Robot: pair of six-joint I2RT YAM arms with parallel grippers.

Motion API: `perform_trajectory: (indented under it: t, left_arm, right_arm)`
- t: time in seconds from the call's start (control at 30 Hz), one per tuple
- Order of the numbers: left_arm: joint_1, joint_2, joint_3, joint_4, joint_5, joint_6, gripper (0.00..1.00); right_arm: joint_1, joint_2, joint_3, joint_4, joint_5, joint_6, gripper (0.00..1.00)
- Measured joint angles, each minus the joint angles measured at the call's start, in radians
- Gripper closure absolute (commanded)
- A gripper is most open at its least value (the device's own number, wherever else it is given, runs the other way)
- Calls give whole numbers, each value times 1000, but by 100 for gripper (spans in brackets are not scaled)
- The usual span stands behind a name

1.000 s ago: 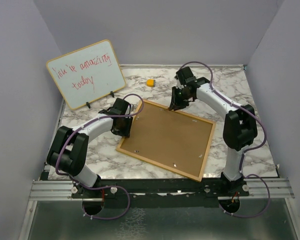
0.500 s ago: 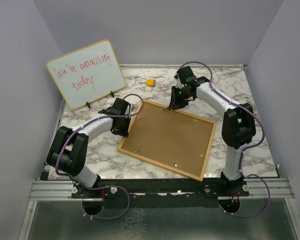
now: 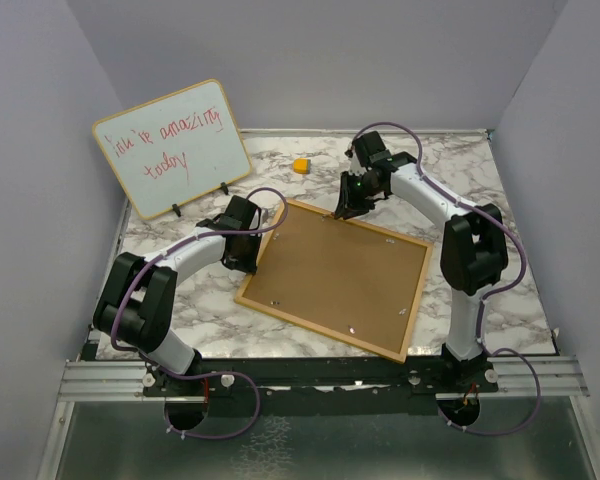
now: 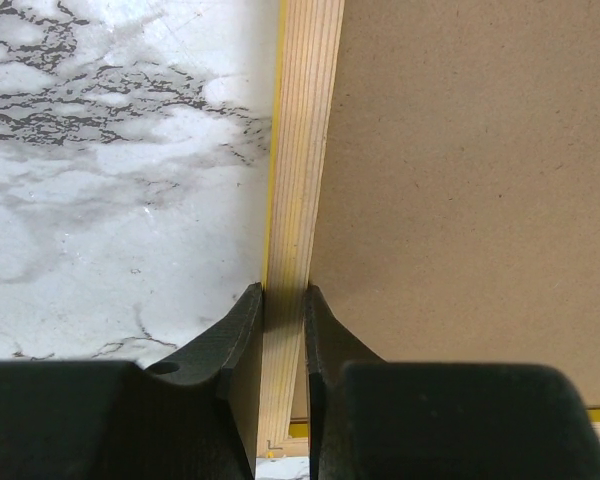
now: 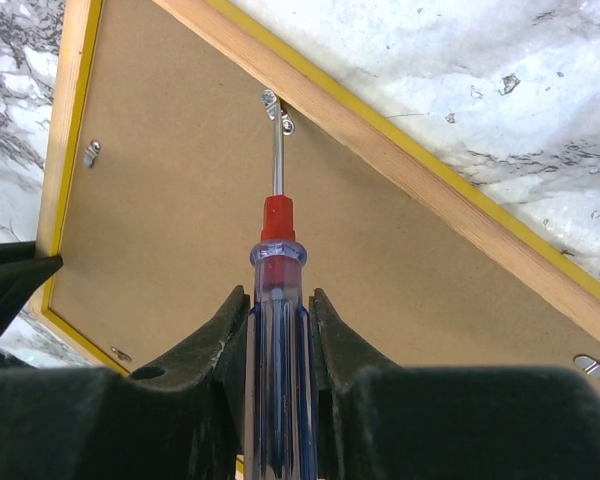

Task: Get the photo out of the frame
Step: Release the photo frame item from the photo frame.

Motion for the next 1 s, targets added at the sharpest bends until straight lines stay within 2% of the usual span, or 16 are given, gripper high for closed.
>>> perform_trajectory:
  t: [1.0]
  left_arm:
    - [0, 5, 5, -5, 0, 0, 93]
  right_arm:
    - [1, 9, -4, -39, -72, -96, 100]
